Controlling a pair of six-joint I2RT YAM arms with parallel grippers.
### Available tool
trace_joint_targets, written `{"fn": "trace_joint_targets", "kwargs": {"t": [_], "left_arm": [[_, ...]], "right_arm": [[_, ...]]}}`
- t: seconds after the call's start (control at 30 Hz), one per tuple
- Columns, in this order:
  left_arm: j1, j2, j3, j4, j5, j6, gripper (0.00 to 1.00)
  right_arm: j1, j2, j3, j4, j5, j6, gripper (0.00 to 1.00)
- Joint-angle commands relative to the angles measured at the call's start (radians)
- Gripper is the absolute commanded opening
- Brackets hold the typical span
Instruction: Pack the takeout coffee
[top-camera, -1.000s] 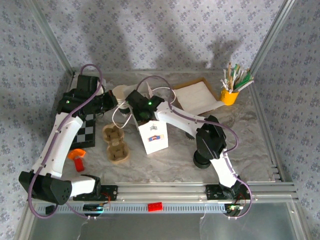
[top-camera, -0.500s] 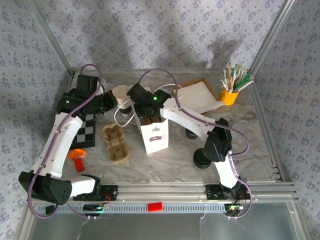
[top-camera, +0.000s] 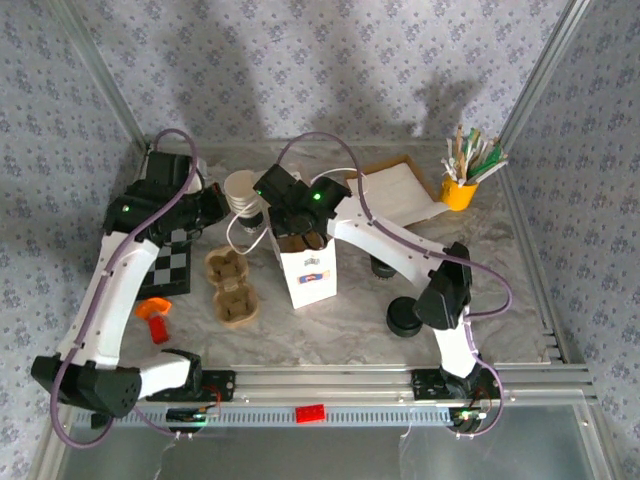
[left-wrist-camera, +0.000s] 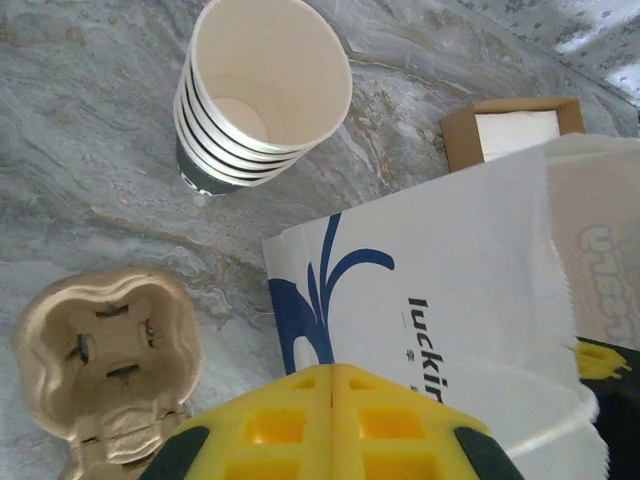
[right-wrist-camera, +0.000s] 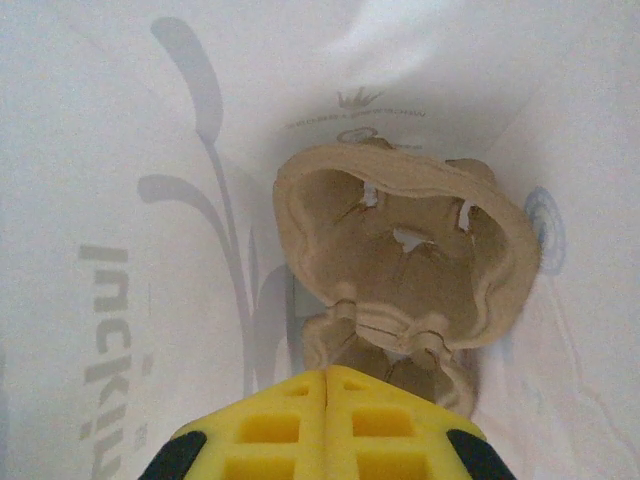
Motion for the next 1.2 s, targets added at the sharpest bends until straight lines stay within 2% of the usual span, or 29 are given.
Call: {"fn": "trace_joint_targets", "kwargs": {"t": [0.0,0.17,0.3,0.6,0.73,0.87,1.17], "left_arm": [[-0.036,-0.051,0.056,-0.075,-0.057,0.021,0.0],[-0.11,-0.096,0.062,-0.112,-0.1,-0.012,0.0],[-0.163,-0.111,0.041,-0.098,-0.097,-0.05,0.06],[-0.243,-0.074,0.044,-0.018,-0.066,-0.132,0.41],[-0.247,-0.042,0.047,-0.002,-0.081,-0.136,0.49],[-0.247,-0.014,0.044,0.003,-0.113,-0.128,0.49],[-0.246,0.03,0.045,0.001,-0.106,-0.092,0.32]], "right_arm": [[0.012,-0.045,0.012,-0.043,0.03,0.004,0.0],[0.024,-0.066,-0.009,-0.05,0.035,0.007,0.0],[0.031,-0.079,-0.03,-0.049,0.042,0.017,0.0],[0.04,-0.106,-0.074,-0.028,0.052,0.035,0.0],[0.046,-0.115,-0.081,-0.024,0.062,0.035,0.0],[0.05,-0.122,-0.081,-0.022,0.067,0.035,0.0],[0.052,-0.131,-0.052,-0.034,0.096,0.075,0.0]]}}
